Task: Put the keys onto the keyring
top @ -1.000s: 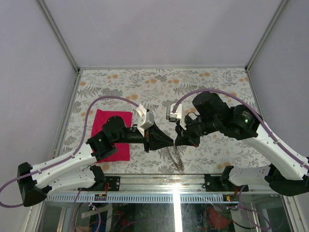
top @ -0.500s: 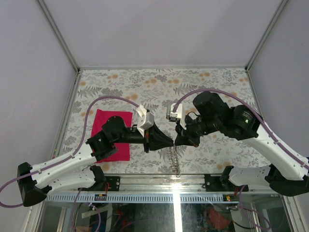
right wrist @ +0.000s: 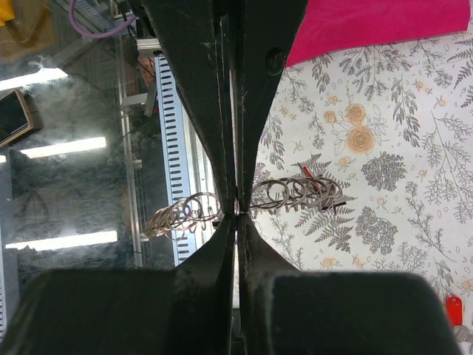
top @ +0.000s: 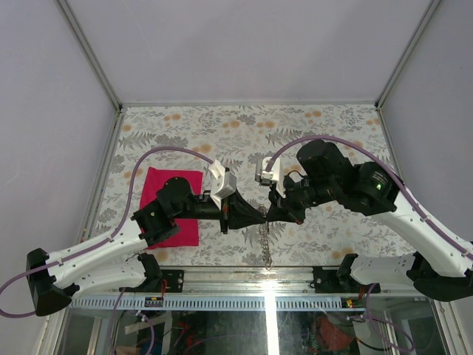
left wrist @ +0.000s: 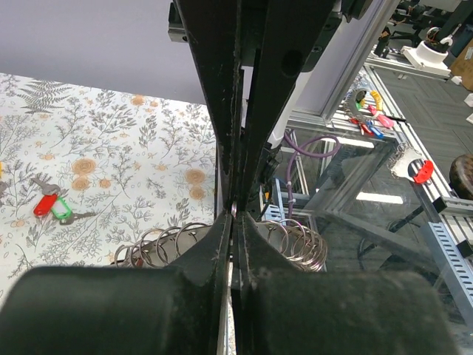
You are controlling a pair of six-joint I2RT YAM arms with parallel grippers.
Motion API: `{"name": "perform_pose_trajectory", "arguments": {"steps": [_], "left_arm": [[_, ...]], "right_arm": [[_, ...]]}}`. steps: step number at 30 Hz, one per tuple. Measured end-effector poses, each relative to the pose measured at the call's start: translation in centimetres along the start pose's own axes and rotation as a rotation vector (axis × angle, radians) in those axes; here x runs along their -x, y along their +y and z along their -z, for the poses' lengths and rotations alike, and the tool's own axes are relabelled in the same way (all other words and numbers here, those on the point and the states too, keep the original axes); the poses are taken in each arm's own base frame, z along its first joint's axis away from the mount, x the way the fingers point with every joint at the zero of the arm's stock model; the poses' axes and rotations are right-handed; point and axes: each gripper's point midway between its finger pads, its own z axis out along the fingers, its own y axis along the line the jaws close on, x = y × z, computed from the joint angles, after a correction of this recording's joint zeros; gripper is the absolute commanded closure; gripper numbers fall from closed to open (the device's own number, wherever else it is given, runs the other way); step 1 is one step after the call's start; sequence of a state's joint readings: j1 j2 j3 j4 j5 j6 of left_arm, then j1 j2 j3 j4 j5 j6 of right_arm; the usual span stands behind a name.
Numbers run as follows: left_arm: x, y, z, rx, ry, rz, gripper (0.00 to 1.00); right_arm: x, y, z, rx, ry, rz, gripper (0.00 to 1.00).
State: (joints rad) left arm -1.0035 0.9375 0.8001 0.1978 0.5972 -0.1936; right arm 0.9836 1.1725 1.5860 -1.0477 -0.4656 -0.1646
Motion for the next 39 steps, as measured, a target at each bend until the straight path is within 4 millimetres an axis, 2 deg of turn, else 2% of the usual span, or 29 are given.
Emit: {"name": "perform_pose_trajectory", "arguments": {"steps": [4, 8, 14, 18, 23, 29, 32, 39], "left_arm": [[-0.1, 0.1, 0.0, 0.004, 0.003, 0.003, 1.0], [0.1, 0.2, 0.2, 0.021, -0.003, 0.004, 1.0], [1.3, 0.0, 1.2, 0.062, -0.057, -0.007, 1.0], [1.9, -0.2, 2.1, 0.086, -0.103, -0.01, 1.0], [2.4, -0.3, 2.5, 0.096, -0.141, -0.008, 1.0], [2.6, -0.4, 2.5, 0.094, -0.148, -0.003, 1.0], [2.6, -0.4, 2.5, 0.095, -0.147, -0.003, 1.0], [2.0, -0.1, 2.2, 0.098, -0.126, 0.008, 1.0]], "right_arm": [[-0.1, 0.0, -0.1, 0.0, 0.0, 0.0, 0.98], [0.1, -0.1, -0.1, -0.01, -0.022, 0.0, 0.76], [1.0, -0.7, 1.1, -0.106, -0.172, -0.024, 0.62], [1.9, -0.6, 3.0, -0.177, -0.376, -0.111, 0.61], [2.2, -0.5, 3.5, -0.182, -0.571, -0.206, 0.59], [1.2, -1.2, 1.0, -0.153, -0.637, -0.205, 0.59], [0.8, -1.2, 0.5, -0.144, -0.65, -0.178, 0.57], [1.7, -0.6, 2.6, -0.171, -0.725, -0.025, 0.56]]}}
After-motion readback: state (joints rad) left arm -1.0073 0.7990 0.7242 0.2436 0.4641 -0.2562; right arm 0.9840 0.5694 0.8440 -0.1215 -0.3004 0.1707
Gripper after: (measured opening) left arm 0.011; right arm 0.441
